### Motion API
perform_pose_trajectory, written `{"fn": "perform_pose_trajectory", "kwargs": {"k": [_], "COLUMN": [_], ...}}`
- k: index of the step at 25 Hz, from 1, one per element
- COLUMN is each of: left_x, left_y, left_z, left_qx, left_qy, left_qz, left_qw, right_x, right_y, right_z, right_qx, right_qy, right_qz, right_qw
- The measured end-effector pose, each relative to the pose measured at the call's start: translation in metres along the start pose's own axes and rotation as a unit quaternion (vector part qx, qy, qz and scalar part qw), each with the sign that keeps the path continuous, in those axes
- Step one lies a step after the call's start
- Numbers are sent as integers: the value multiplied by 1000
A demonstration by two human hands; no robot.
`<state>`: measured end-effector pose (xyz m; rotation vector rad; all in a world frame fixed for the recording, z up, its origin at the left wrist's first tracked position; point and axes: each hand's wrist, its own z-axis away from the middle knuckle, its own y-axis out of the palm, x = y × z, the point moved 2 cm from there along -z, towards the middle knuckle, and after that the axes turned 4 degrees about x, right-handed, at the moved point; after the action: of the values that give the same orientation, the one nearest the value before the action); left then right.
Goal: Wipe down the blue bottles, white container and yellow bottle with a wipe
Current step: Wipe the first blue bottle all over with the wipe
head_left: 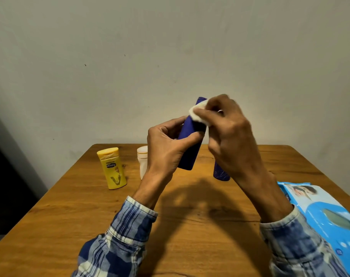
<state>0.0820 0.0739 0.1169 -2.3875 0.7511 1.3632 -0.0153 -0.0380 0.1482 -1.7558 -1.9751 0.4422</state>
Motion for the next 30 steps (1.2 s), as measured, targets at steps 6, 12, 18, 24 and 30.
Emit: {"fn": "perform_pose_trajectory", "kwargs": {"k": [6,12,18,24,30], "left_x": [3,7,7,6,8], "left_y": [-5,3,-4,-4,-13], "left_z": [-4,-8,-10,-8,-13], "left_qx": [-28,-4,-46,-52,-128], "left_qy": [-84,-118,-133,-141,-132], "left_qz": [141,227,278,297,282], "left_qw": [986,967,950,943,942], "right_x": [-7,-11,12,27,14], "right_y": [12,5,19,24,18], "right_z": [3,1,7,8,8], "right_qx": [31,1,165,168,226], "right_qy": [56,96,-20,-66,-23], "right_qz": [-130,-175,-47,2,-13], "right_qw": [989,980,985,984,974]}}
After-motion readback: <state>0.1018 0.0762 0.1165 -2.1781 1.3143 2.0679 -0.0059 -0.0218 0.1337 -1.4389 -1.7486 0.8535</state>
